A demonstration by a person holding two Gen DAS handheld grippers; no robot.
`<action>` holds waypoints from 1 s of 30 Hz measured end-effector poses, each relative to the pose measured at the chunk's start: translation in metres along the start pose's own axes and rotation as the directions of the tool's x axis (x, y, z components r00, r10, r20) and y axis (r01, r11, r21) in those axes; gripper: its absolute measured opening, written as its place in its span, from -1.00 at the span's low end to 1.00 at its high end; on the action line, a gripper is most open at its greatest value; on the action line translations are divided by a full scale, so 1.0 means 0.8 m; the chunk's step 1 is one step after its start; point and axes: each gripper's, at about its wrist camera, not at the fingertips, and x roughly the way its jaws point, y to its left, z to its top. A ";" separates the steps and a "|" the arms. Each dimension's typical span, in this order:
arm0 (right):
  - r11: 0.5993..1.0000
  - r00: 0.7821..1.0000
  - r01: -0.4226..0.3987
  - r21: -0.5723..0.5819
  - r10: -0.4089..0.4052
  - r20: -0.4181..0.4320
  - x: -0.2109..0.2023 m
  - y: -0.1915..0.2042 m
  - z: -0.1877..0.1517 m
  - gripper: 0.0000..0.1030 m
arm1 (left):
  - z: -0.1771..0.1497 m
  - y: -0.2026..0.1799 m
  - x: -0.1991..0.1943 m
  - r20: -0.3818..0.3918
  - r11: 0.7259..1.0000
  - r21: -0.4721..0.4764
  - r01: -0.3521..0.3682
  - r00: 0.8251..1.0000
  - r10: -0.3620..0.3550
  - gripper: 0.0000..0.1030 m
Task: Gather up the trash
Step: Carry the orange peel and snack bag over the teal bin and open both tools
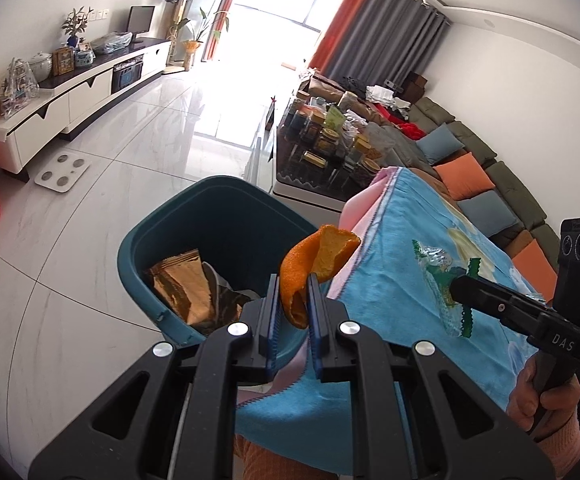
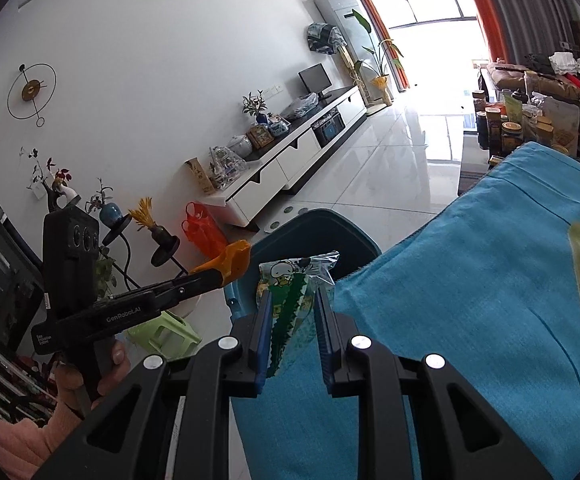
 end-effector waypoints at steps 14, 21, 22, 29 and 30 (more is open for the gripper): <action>1.000 0.998 -0.017 0.001 0.017 -0.063 0.067 0.006 0.029 -0.62 | 0.008 0.024 0.024 -0.029 0.998 -0.030 -0.060 0.998 0.059 -0.75; 1.000 0.995 0.005 0.016 -0.003 -0.095 0.101 0.002 0.038 -0.62 | 0.013 0.027 0.044 -0.048 0.996 -0.028 -0.081 0.996 0.080 -0.74; 1.000 0.995 0.009 0.020 -0.007 -0.102 0.107 0.001 0.039 -0.62 | 0.014 0.028 0.048 -0.053 0.996 -0.028 -0.086 0.995 0.084 -0.74; 0.997 0.990 0.036 0.064 -0.026 -0.140 0.138 -0.006 0.047 -0.62 | 0.013 0.036 0.078 -0.088 0.993 -0.060 -0.107 0.991 0.101 -0.74; 0.997 0.989 0.044 0.067 -0.034 -0.144 0.141 -0.006 0.048 -0.62 | 0.013 0.037 0.082 -0.093 0.992 -0.064 -0.107 0.991 0.101 -0.74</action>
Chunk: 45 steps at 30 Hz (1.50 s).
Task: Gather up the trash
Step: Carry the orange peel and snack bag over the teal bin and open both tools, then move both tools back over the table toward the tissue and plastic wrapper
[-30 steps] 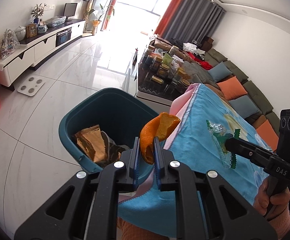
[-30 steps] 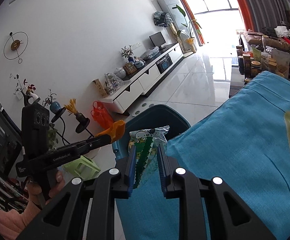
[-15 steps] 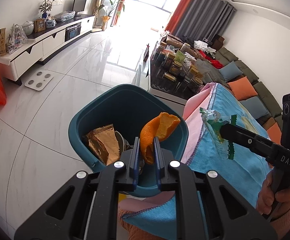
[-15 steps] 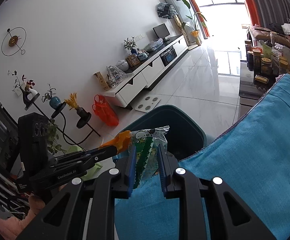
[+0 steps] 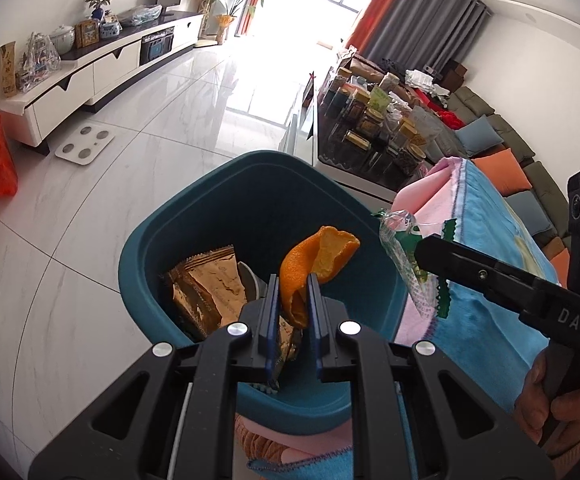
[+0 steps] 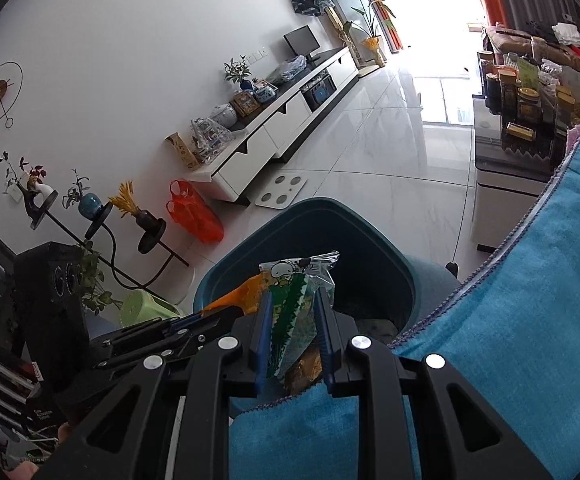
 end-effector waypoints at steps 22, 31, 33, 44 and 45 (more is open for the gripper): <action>0.999 0.999 0.011 0.032 -0.013 0.044 -0.032 -0.016 -0.015 -0.37 | -0.002 -0.009 -0.010 0.062 0.999 0.012 0.035 0.997 -0.036 -0.27; 0.998 0.987 0.048 -0.039 -0.042 0.152 -0.126 -0.020 -0.058 -0.34 | -0.025 -0.068 -0.066 0.142 0.983 0.149 0.109 0.981 -0.131 0.05; 0.997 0.981 0.068 -0.037 -0.060 0.186 -0.154 -0.026 -0.073 -0.33 | -0.030 -0.088 -0.068 0.131 0.974 0.182 0.133 0.979 -0.159 0.07; 0.971 0.925 0.212 0.106 -0.235 0.298 -0.275 -0.096 -0.153 -0.27 | -0.074 -0.223 -0.049 -0.007 0.874 0.374 0.311 0.943 -0.333 0.11; 0.965 0.917 0.231 0.122 -0.258 0.304 -0.286 -0.102 -0.159 -0.27 | -0.079 -0.234 -0.046 -0.020 0.863 0.389 0.323 0.939 -0.343 0.11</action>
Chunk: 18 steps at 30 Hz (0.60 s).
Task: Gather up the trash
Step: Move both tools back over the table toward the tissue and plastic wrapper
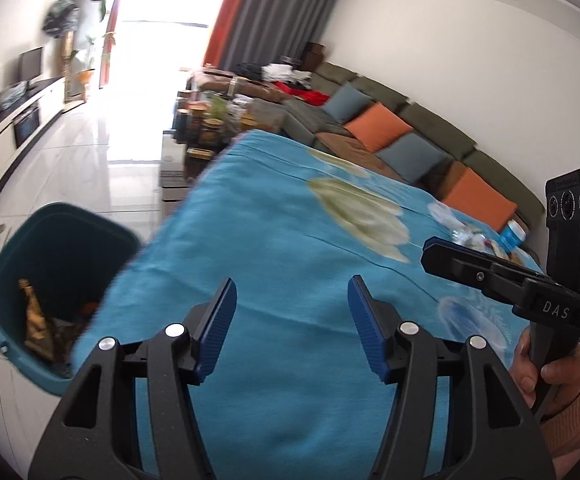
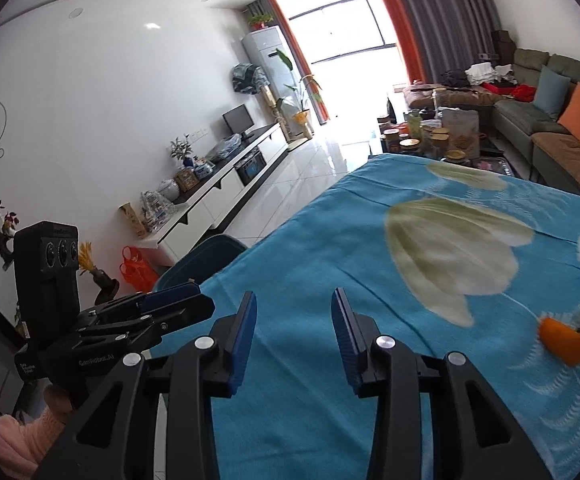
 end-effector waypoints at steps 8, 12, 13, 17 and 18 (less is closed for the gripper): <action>0.987 0.990 0.128 0.101 -0.134 0.054 -0.062 -0.082 -0.026 -0.27 | -0.003 -0.091 0.056 -0.092 0.986 0.123 0.110 0.991 -0.099 0.11; 0.969 0.977 0.191 0.155 -0.204 0.069 -0.083 -0.118 -0.033 -0.26 | -0.002 -0.126 0.078 -0.122 0.976 0.164 0.146 0.984 -0.127 0.11; 0.964 0.972 0.208 0.167 -0.223 0.072 -0.089 -0.127 -0.036 -0.26 | -0.001 -0.134 0.083 -0.128 0.973 0.172 0.156 0.983 -0.135 0.11; 0.947 0.959 0.249 0.201 -0.270 0.084 -0.106 -0.152 -0.044 -0.26 | 0.002 -0.163 0.102 -0.158 0.962 0.204 0.179 0.976 -0.148 0.11; 0.944 0.957 0.256 0.206 -0.278 0.086 -0.109 -0.156 -0.045 -0.26 | 0.003 -0.167 0.104 -0.162 0.961 0.209 0.181 0.976 -0.148 0.11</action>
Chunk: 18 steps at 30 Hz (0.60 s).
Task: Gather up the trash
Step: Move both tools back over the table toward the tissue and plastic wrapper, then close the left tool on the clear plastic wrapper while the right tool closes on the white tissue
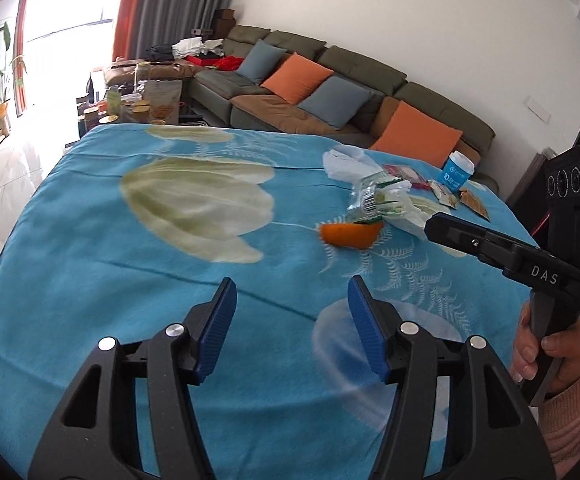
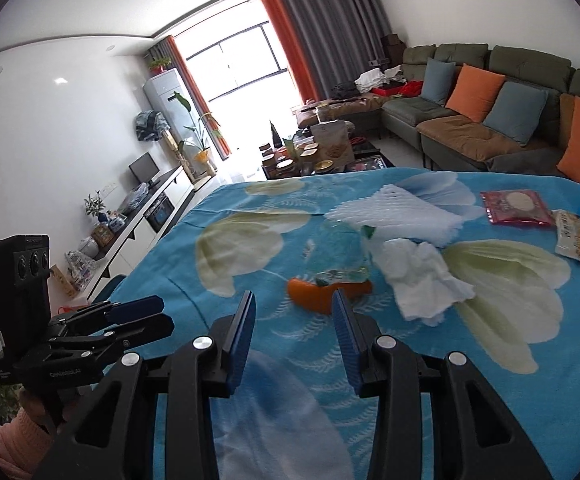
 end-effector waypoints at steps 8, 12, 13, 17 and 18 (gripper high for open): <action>0.998 0.999 0.042 0.045 -0.042 0.005 -0.006 -0.045 0.000 -0.25 | 0.020 -0.036 0.039 -0.055 0.998 0.058 0.038 0.998 -0.035 0.11; 0.996 0.998 0.065 0.056 -0.065 0.002 -0.007 -0.060 0.001 -0.24 | 0.030 -0.047 0.054 -0.064 0.996 0.070 0.047 0.997 -0.043 0.11; 0.996 0.997 0.073 0.059 -0.073 0.000 -0.006 -0.064 0.001 -0.24 | 0.033 -0.049 0.057 -0.068 0.996 0.072 0.050 0.997 -0.045 0.11; 0.991 0.994 0.105 0.084 -0.104 -0.013 -0.004 -0.081 -0.001 -0.17 | 0.046 -0.056 0.067 -0.071 0.995 0.073 0.066 0.996 -0.061 0.08; 0.989 0.993 0.114 0.093 -0.113 -0.021 -0.002 -0.086 -0.001 -0.14 | 0.050 -0.058 0.069 -0.070 0.995 0.075 0.071 0.995 -0.065 0.07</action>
